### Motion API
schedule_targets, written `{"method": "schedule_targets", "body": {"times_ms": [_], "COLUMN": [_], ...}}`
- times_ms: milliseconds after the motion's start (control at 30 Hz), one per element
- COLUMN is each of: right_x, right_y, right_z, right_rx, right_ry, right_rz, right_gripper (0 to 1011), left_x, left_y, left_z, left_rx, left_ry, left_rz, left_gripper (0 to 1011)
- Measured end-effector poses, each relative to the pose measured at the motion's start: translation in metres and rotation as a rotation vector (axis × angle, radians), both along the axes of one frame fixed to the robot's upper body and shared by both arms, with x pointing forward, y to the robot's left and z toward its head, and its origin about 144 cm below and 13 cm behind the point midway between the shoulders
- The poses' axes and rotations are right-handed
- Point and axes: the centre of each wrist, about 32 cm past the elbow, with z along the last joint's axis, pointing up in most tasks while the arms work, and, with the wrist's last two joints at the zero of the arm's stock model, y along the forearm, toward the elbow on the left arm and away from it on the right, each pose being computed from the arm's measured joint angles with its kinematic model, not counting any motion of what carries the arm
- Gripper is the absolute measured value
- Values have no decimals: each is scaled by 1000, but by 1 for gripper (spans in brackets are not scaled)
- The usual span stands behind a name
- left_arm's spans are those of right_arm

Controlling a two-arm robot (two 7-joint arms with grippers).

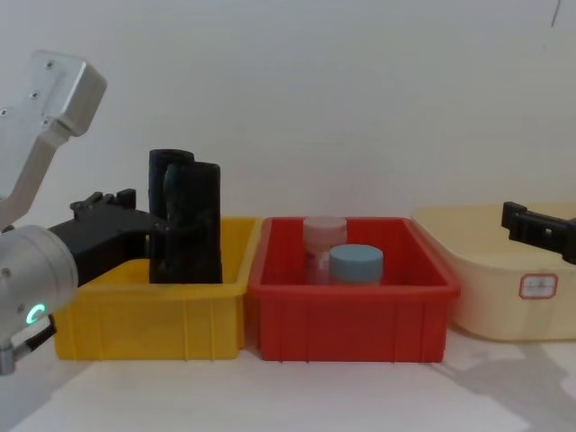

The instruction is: Pick up the garbage bag with the one hand and transfer it to the other hand.

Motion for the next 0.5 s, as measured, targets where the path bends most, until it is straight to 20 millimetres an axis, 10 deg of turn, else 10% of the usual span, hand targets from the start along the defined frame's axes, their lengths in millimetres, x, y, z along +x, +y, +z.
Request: {"method": "schedule_targets", "body": {"times_ms": [500], "right_x": [0], "right_y": [0], "right_z": [0], "right_rx": [0], "right_ry": [0], "right_rz": [0], "right_gripper": [1001], "left_x": [27], "left_y": [-12], "left_z": [-2], "left_rx": [-59], "left_ry": [-2], "left_rz": [-62], "left_gripper": [985]}}
